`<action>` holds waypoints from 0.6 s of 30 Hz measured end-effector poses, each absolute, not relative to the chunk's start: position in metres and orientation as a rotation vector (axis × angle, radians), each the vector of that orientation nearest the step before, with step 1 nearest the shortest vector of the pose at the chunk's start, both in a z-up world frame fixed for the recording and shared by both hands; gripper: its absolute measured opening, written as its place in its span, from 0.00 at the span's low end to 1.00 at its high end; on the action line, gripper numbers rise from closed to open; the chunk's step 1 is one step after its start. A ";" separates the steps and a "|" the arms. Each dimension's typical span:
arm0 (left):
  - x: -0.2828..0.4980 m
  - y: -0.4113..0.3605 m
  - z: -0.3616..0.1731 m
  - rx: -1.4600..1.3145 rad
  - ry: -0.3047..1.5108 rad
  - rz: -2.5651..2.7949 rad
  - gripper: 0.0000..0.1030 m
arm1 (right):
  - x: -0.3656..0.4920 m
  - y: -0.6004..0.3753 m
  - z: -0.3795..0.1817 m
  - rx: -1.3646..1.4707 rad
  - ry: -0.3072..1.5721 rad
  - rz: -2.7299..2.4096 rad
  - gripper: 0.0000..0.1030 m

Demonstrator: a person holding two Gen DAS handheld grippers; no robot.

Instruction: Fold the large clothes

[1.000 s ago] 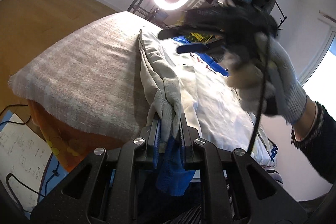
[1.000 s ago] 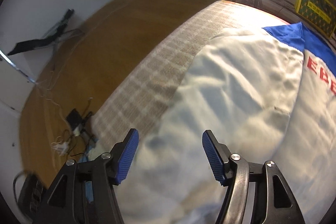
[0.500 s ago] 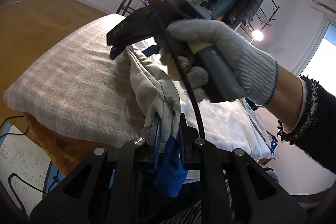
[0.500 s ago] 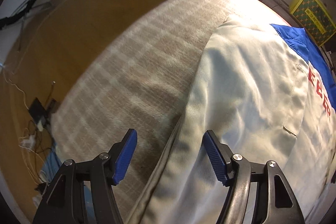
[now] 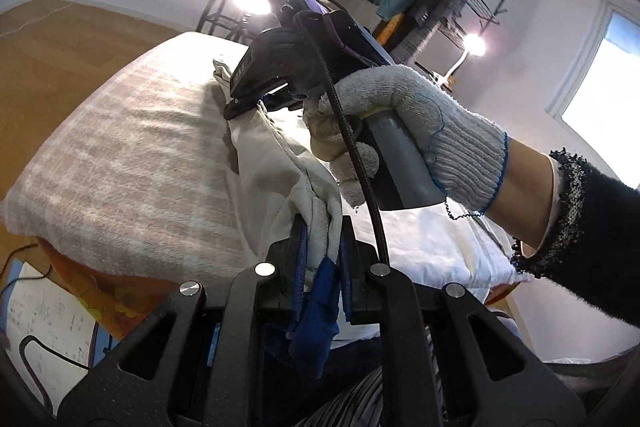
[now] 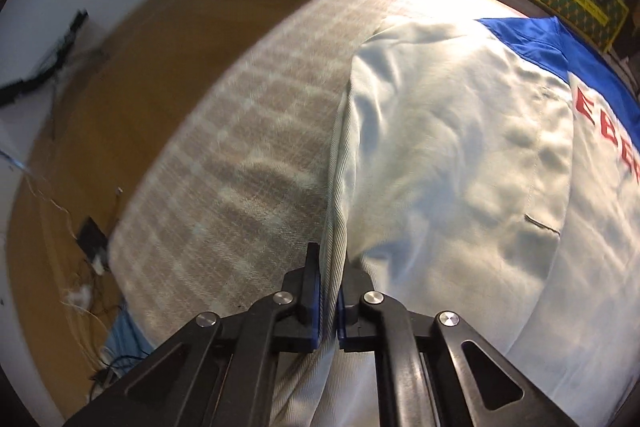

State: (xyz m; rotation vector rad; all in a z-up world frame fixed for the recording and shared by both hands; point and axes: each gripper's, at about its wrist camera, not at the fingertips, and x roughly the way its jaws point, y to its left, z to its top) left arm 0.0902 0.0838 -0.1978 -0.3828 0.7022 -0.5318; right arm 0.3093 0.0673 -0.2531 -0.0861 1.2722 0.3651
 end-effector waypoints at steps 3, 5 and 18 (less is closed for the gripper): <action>0.086 0.071 -0.192 -0.342 0.704 -0.552 0.12 | 0.304 0.044 -0.243 0.005 1.232 0.392 0.03; 0.085 0.063 -0.187 -0.322 0.707 -0.565 0.12 | 0.301 0.027 -0.236 0.072 1.205 0.406 0.03; 0.062 -0.009 -0.175 -0.126 0.747 -0.684 0.12 | 0.242 -0.129 -0.228 0.548 1.019 0.360 0.02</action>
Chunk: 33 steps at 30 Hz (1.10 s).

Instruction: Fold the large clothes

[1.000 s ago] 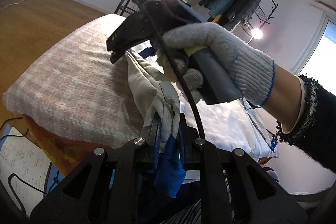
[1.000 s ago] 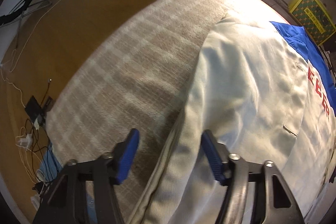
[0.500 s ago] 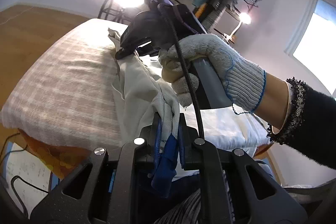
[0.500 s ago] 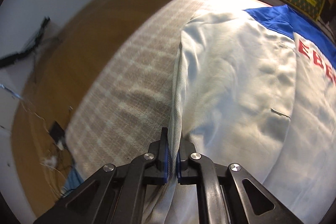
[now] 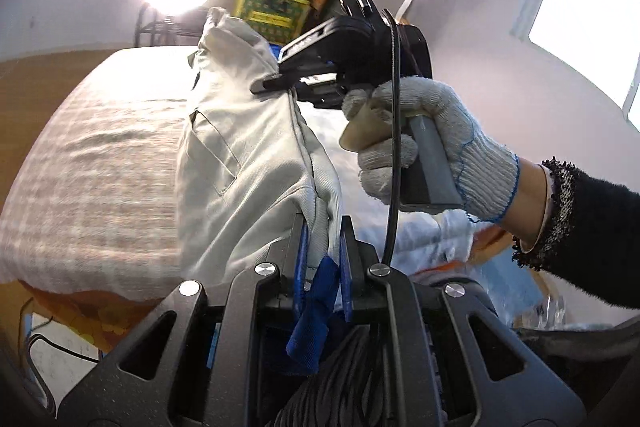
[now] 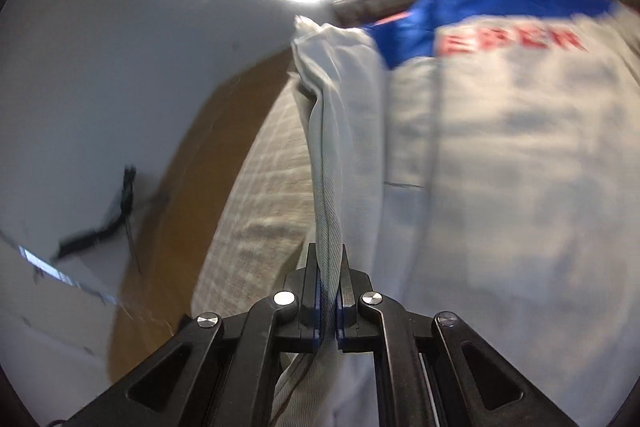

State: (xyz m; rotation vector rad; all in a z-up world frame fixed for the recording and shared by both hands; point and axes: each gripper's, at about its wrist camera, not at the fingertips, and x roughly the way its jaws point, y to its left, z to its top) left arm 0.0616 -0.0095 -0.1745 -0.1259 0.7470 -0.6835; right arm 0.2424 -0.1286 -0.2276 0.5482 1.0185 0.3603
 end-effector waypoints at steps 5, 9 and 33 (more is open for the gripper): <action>0.059 -0.038 -0.187 -0.074 0.806 -0.718 0.12 | 0.230 -0.178 -0.270 0.717 1.096 0.261 0.02; 0.057 -0.050 -0.193 -0.043 0.845 -0.723 0.12 | 0.239 -0.178 -0.283 0.703 1.127 0.241 0.02; 0.036 0.070 -0.164 -0.125 0.804 -0.489 0.21 | 0.209 -0.196 -0.197 0.372 0.978 0.219 0.37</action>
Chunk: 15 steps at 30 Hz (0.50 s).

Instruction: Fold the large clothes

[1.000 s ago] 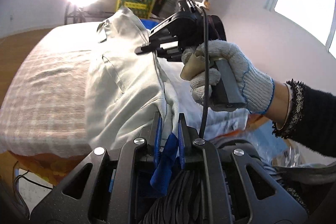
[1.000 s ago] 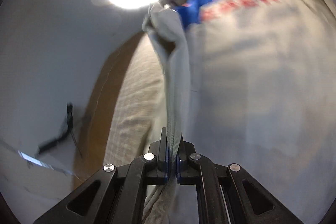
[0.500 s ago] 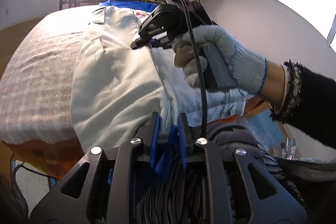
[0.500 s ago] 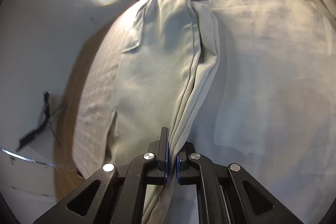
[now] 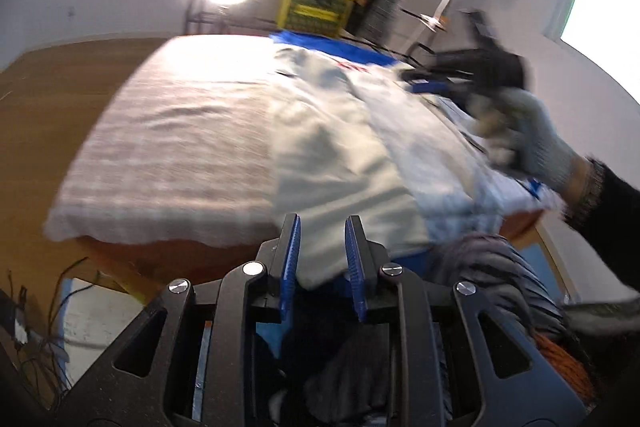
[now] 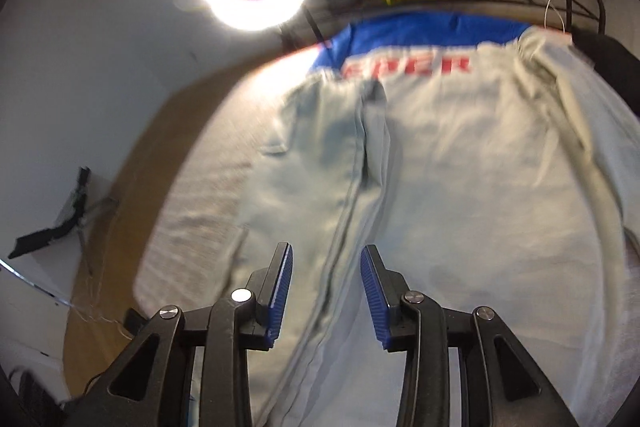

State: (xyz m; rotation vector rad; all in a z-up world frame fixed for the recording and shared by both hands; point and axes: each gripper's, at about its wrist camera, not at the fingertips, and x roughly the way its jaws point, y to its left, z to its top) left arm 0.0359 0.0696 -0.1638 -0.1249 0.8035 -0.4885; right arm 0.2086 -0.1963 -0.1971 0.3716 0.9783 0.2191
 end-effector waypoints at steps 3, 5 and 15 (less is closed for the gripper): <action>0.054 0.076 -0.184 -0.190 0.836 -0.481 0.21 | 0.192 -0.202 -0.180 0.384 0.945 0.250 0.37; 0.062 0.074 -0.198 -0.275 0.843 -0.525 0.21 | 0.181 -0.201 -0.174 0.380 0.940 0.273 0.37; 0.049 -0.039 -0.265 -0.099 1.035 -0.742 0.21 | 0.150 -0.196 -0.165 0.320 0.943 0.286 0.37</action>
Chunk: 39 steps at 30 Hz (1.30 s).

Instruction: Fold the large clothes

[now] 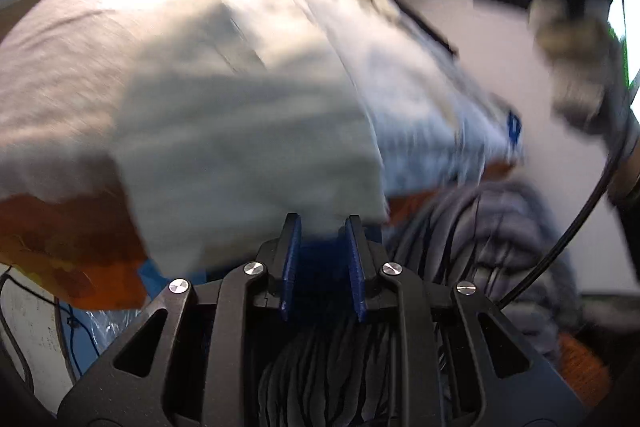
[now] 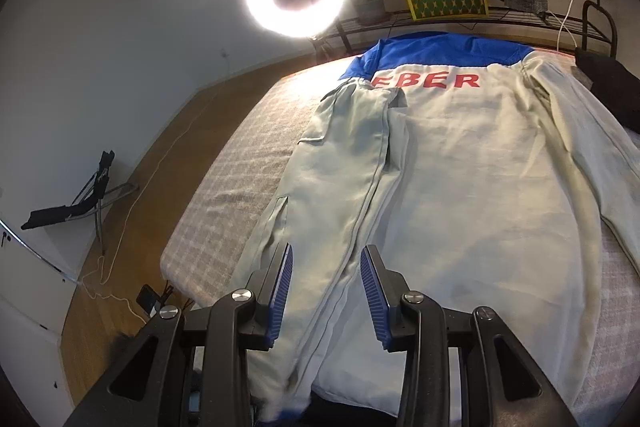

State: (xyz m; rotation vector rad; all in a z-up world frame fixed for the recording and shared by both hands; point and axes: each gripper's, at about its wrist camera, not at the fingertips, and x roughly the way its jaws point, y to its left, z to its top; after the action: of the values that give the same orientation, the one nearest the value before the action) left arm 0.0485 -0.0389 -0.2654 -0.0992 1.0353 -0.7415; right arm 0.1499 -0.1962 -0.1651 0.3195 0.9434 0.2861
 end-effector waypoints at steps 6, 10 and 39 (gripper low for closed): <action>0.048 -0.017 -0.227 -0.134 0.946 -0.682 0.21 | 0.130 -0.218 -0.143 0.327 0.886 0.265 0.37; 0.068 0.009 -0.176 -0.139 0.846 -0.618 0.21 | 0.117 -0.232 -0.124 0.333 0.834 0.250 0.39; 0.150 -0.099 0.084 0.056 0.456 -0.677 0.21 | -0.025 -0.475 -0.007 0.381 0.557 -0.228 0.63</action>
State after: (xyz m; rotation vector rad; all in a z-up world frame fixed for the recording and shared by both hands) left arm 0.1496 -0.0989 0.0841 0.0561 0.4564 -0.6774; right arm -0.0250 -0.4754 -0.0070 0.3811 0.5572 -0.2278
